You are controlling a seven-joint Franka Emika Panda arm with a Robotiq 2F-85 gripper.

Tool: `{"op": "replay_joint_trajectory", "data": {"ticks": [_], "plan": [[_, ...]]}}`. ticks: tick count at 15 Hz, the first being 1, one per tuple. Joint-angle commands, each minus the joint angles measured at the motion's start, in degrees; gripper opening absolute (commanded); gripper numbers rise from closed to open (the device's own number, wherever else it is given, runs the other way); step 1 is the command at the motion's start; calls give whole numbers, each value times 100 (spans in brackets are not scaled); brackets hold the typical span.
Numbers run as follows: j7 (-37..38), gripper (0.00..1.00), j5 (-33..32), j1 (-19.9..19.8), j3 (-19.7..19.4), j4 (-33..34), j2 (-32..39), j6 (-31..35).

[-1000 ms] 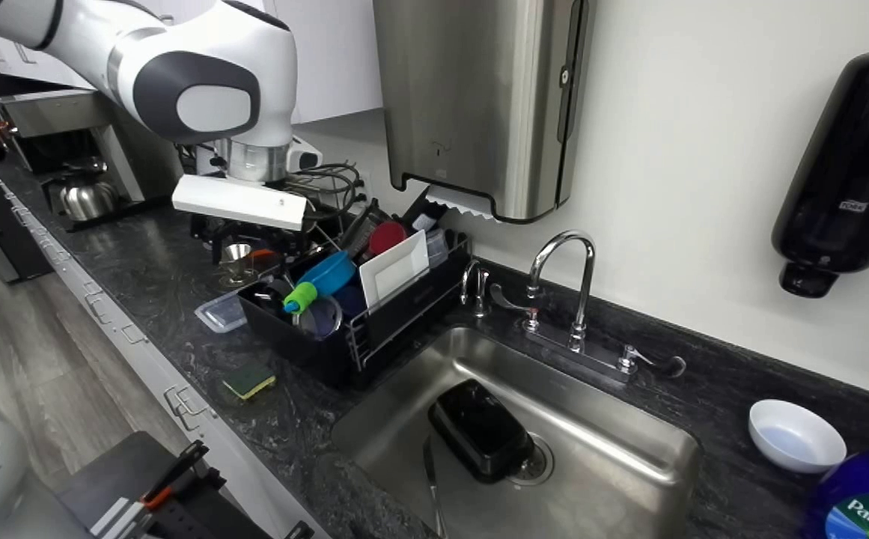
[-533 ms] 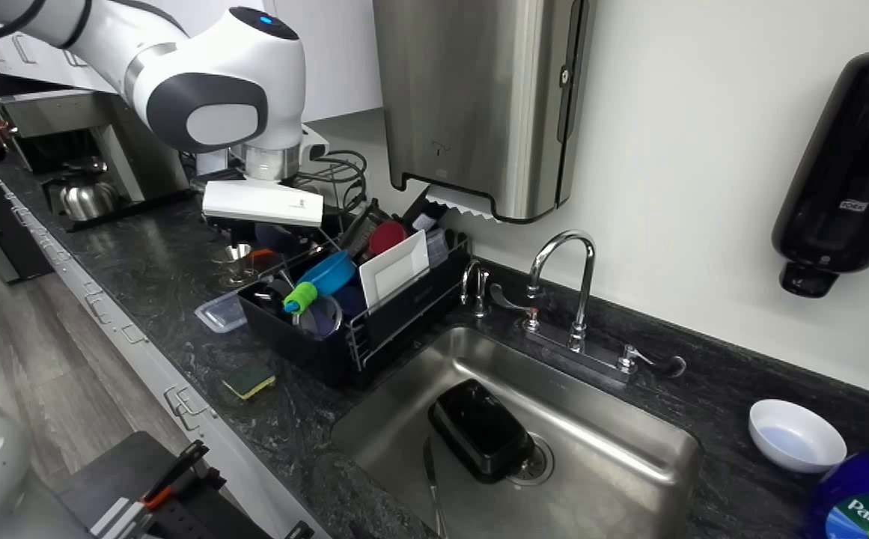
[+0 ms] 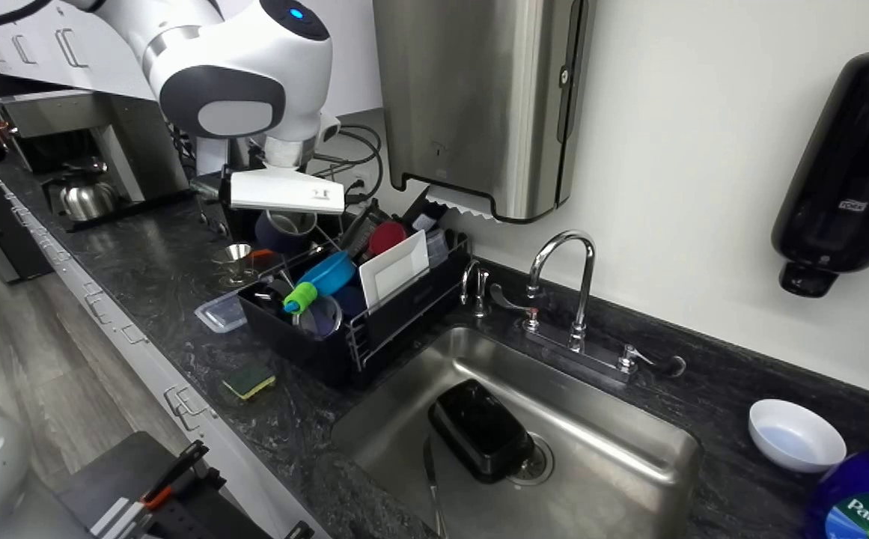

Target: Pick up the blue cup from the dish rack and put it in the sink.

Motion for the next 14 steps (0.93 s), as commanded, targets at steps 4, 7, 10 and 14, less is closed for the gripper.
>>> {"op": "replay_joint_trajectory", "data": {"ticks": [4, 7, 10, 14], "plan": [[-311, 100, 89, -392, 225, 231, 297, -593], [-305, 100, 84, -403, 259, 231, 251, -590], [-305, 100, 83, -413, 258, 229, 249, -590], [-671, 100, 544, -315, 110, 271, 247, -841]]}}
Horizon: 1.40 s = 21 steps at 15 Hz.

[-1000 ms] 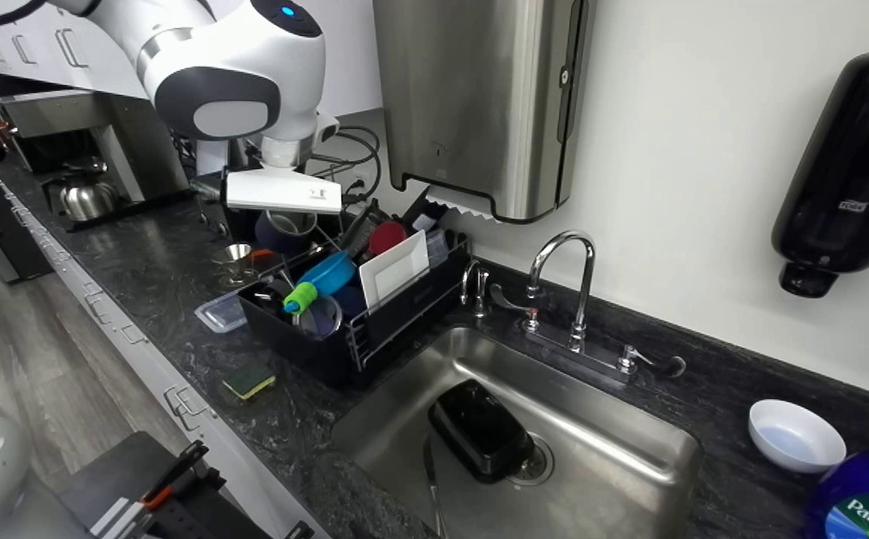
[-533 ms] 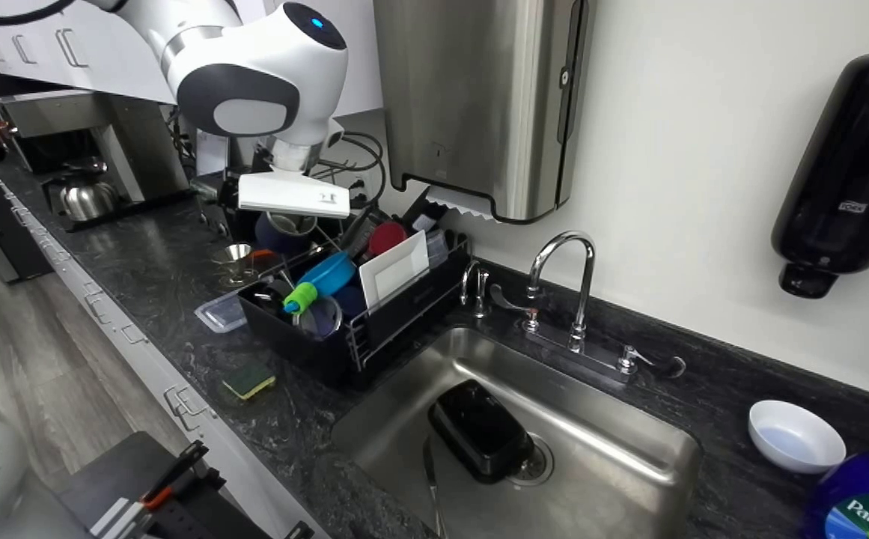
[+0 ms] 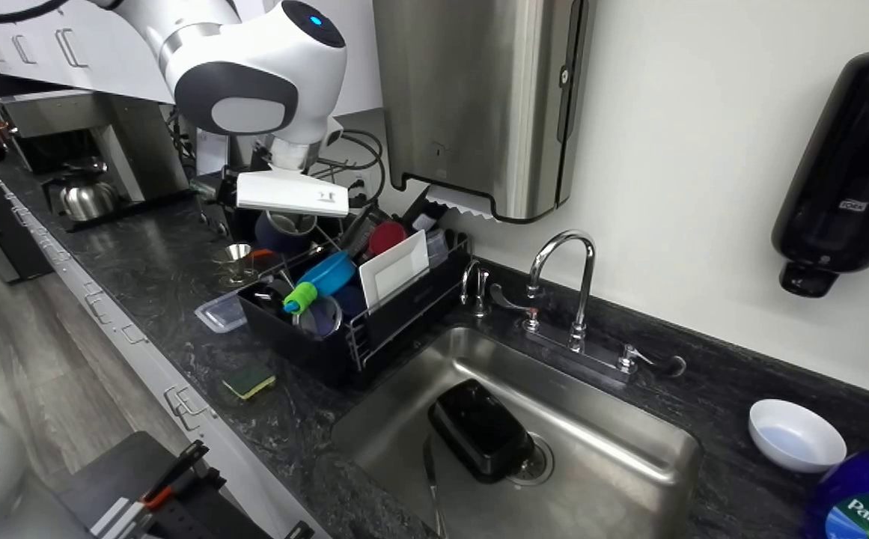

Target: Pick up the blue cup from the dish rack and put it in the sink.

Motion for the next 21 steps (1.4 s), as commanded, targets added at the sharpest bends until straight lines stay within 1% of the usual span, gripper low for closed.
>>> {"op": "replay_joint_trajectory", "data": {"ticks": [1, 2, 4, 9, 11, 16, 21], "plan": [[-495, 100, 611, -127, 56, 46, 5, -251], [-745, 100, 891, -129, 32, 36, 17, -229], [-1062, 100, 1217, -196, 59, 41, 91, -262], [-1705, 100, 1380, -394, 142, 5, 247, -498], [-2047, 100, 1476, -430, 168, -54, 268, -447], [-2884, 100, 2063, -485, 269, -177, 265, -317], [-3507, 100, 2487, -596, 386, -272, 296, -367]]}}
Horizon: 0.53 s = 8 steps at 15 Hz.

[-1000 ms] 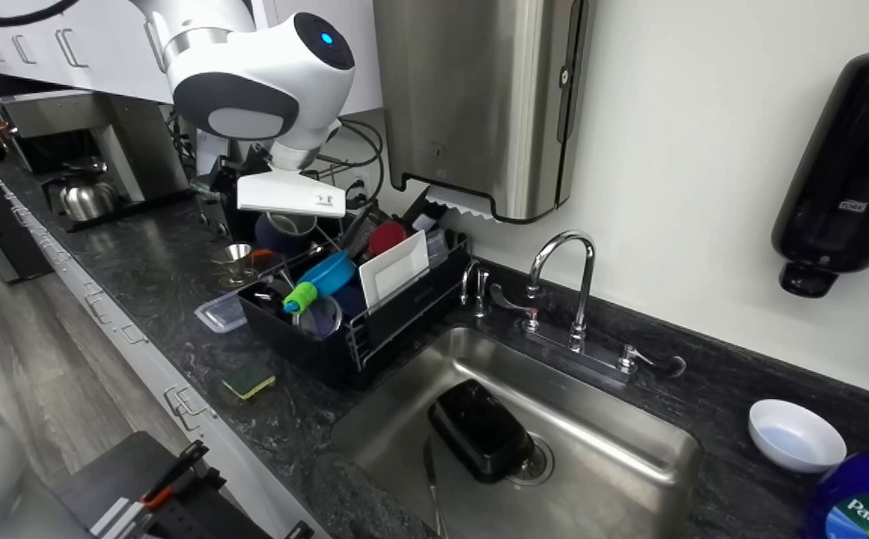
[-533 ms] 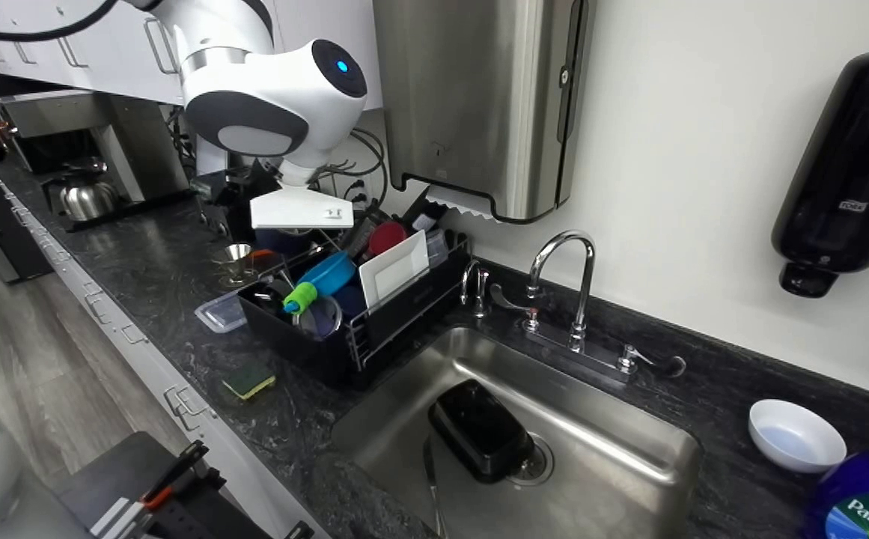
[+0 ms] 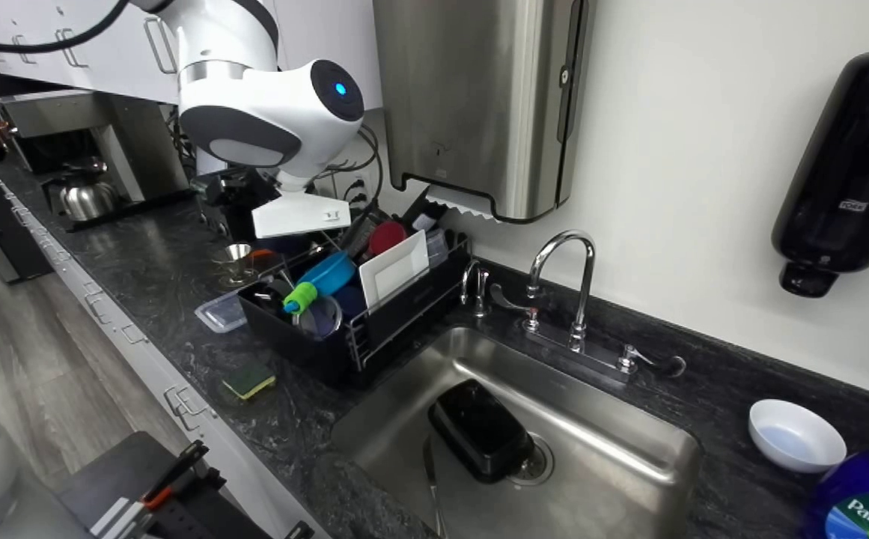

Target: Pick up the blue cup from the dish rack and put it in the sink.

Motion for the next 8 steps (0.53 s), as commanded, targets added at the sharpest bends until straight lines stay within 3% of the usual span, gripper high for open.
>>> {"op": "replay_joint_trajectory", "data": {"ticks": [1, 8], "plan": [[-602, 100, 357, -244, 195, -72, 75, -19], [-1377, 100, 628, -387, 249, -130, 248, 25]]}}
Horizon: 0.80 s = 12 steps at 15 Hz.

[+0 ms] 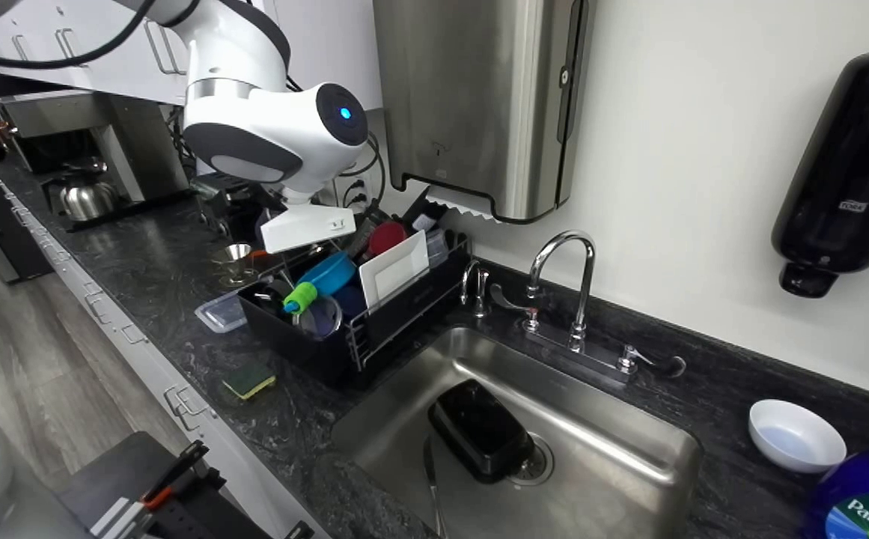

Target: Pick up the blue cup from the dish rack and put it in the sink.

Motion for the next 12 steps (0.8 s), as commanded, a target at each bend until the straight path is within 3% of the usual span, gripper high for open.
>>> {"op": "replay_joint_trajectory", "data": {"ticks": [1, 12], "plan": [[-588, 100, 302, -224, 177, 33, 208, 48], [-1390, 100, 679, -325, 335, 172, 711, 21]]}}
